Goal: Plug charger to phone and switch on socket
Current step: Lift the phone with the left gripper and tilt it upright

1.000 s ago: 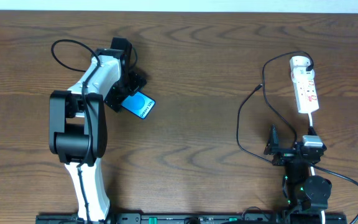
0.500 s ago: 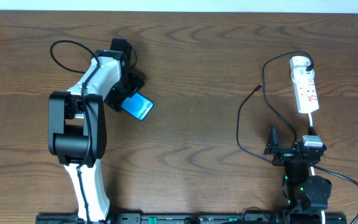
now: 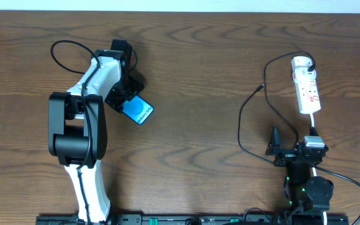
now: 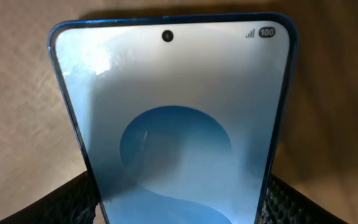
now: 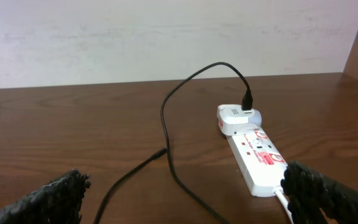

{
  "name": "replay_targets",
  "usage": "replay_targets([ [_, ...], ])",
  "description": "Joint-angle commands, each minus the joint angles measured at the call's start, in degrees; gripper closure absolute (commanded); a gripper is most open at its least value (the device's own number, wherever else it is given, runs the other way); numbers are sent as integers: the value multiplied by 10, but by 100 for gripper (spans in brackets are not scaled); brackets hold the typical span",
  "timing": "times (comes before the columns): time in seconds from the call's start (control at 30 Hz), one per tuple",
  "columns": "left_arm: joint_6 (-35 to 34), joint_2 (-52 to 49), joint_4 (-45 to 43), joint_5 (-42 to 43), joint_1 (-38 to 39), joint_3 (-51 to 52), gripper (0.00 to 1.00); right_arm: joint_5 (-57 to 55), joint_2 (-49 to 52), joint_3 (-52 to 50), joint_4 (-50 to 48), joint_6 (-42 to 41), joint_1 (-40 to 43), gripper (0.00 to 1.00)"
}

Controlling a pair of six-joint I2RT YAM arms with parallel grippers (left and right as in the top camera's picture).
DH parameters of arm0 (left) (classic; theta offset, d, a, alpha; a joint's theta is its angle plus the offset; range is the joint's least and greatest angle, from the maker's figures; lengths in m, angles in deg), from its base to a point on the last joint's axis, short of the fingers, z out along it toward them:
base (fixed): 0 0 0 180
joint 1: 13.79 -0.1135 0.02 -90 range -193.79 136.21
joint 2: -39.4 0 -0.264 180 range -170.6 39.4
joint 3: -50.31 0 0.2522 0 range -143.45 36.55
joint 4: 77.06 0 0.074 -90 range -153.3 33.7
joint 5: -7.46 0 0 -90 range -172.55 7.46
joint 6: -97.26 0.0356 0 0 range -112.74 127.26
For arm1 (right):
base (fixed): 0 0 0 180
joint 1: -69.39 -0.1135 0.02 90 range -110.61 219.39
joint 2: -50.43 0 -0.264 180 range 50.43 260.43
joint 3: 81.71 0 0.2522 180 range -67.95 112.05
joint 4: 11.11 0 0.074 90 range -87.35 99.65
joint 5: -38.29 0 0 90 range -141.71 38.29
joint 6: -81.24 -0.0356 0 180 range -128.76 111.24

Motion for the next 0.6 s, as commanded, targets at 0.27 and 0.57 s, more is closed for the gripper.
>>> replay_targets([
  [0.27, 35, 102, 58, 28, -2, -7, 26, -1, -3, -1, 2, 8, -5, 1],
  [0.57, 48, 145, 92, 92, -2, -7, 26, -1, -3, -1, 2, 8, -5, 1],
])
